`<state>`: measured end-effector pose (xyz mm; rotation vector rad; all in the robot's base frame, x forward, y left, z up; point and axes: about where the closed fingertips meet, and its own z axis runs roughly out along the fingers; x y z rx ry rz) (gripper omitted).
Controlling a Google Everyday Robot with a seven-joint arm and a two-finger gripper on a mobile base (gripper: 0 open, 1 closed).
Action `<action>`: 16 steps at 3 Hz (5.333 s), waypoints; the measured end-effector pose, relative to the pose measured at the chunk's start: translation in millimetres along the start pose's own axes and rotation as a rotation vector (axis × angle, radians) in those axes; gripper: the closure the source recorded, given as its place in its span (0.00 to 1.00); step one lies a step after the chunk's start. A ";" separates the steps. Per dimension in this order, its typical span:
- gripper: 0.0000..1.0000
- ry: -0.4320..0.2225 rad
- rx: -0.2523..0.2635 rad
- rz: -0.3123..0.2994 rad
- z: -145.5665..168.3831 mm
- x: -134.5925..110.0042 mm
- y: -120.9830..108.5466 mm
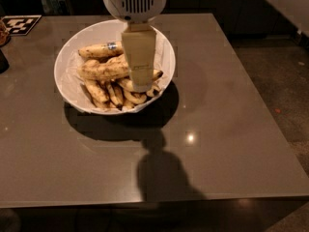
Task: Pick banana from white bowl
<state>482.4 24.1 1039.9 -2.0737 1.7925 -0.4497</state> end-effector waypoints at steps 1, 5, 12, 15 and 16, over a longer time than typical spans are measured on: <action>0.00 -0.002 -0.042 -0.008 20.5 -6.8 -2.6; 0.09 -0.003 -0.176 0.040 82.2 -28.8 -19.5; 1.00 -0.231 -0.197 0.092 76.8 -14.0 -7.2; 1.00 -0.529 -0.141 -0.037 7.1 19.0 30.1; 1.00 -0.528 -0.190 -0.033 18.9 35.0 50.4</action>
Offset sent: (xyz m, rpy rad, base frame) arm 0.0329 0.0148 -0.0724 -0.0865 0.1883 -0.0086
